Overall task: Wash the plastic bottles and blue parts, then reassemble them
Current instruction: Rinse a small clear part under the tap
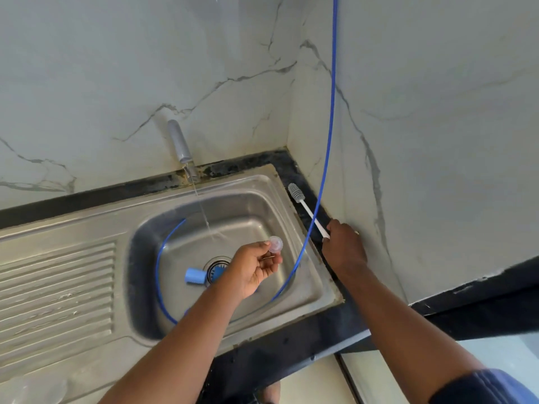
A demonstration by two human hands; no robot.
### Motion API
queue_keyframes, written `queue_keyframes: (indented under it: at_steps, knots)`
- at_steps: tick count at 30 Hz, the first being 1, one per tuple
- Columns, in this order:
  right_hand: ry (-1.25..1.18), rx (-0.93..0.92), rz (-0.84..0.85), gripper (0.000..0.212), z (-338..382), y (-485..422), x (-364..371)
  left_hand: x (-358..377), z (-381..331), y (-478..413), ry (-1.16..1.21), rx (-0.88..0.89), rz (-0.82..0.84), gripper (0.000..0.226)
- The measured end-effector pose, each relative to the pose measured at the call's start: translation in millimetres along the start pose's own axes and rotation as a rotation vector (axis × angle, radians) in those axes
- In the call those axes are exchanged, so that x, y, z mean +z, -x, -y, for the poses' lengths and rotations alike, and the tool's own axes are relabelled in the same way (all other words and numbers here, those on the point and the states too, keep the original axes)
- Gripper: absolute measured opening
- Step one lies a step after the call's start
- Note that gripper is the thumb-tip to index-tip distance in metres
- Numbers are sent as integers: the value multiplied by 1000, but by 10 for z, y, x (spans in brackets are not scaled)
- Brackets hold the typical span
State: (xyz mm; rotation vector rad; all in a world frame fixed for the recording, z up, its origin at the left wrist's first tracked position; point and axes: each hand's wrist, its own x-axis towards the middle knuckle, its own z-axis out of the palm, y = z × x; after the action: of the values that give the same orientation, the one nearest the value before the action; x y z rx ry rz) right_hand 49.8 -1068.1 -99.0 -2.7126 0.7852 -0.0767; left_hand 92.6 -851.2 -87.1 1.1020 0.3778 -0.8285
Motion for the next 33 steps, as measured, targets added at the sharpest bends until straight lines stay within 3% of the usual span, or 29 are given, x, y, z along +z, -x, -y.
queue_keyframes:
  at_steps: [6, 12, 21, 26, 33]
  knots:
    - [152, 10, 68, 16, 4, 50, 9, 34, 106, 110, -79, 13, 31, 23]
    - [-127, 188, 142, 19, 41, 416, -219, -8, 94, 172, -103, 8, 53, 22]
    - [-333, 384, -22, 16, 231, 1575, -380, -112, 143, 427, -37, -52, 65, 9]
    - [-327, 185, -128, 19, 474, 2046, -275, -322, 46, 540, 26, 34, 16, 11]
    - [-108, -182, 125, 24, 831, 2140, -153, -596, -293, 526, 88, 75, -123, 12]
